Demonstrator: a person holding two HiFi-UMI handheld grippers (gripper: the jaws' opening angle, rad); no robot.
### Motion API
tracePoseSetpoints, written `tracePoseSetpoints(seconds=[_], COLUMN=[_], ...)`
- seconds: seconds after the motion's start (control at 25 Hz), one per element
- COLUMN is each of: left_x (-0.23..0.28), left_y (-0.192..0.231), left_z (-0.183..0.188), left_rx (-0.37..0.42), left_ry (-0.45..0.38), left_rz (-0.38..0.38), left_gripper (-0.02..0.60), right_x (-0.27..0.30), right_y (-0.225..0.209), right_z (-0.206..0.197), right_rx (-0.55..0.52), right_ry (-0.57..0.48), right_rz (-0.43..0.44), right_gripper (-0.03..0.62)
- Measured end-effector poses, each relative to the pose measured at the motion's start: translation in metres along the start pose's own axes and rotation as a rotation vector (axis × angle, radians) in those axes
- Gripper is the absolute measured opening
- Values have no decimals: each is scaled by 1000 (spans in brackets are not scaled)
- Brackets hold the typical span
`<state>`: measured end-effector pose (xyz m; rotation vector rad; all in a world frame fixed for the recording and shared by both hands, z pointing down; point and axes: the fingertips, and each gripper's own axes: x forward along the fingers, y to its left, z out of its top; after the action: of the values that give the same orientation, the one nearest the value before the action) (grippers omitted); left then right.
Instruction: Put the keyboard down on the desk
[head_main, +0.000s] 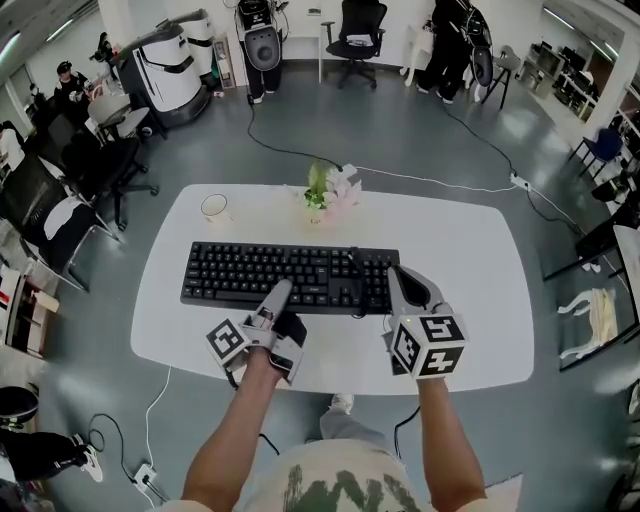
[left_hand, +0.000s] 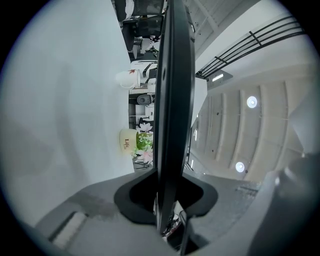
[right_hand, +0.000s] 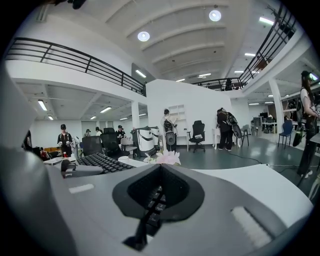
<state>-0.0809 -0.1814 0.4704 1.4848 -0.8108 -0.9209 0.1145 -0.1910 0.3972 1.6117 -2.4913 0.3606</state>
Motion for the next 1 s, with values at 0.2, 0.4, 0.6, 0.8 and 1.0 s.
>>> tracePoseSetpoints(seconds=[0.2,0.4,0.6,0.8,1.0], left_x=[30,47,60,70,71], left_y=[6,12,19,22,26], left_z=[9,10,12,14,15], left_rx=[-6,-8,-12,-24,-9], left_ry=[-3,3,-5,-11,-7], left_rz=[2,12,15,25,37], left_gripper=[89,89,88,89,89], right_x=[26,43,55,67,72], right_y=[-20,-32,-40,-45,-46], right_z=[7,9,7,9,8], right_rx=[6,14,22,40,50], right_ry=[7,13,20,21,14], right_rz=[-1,3,12,22,29], right_gripper=[0,0,0,0,0])
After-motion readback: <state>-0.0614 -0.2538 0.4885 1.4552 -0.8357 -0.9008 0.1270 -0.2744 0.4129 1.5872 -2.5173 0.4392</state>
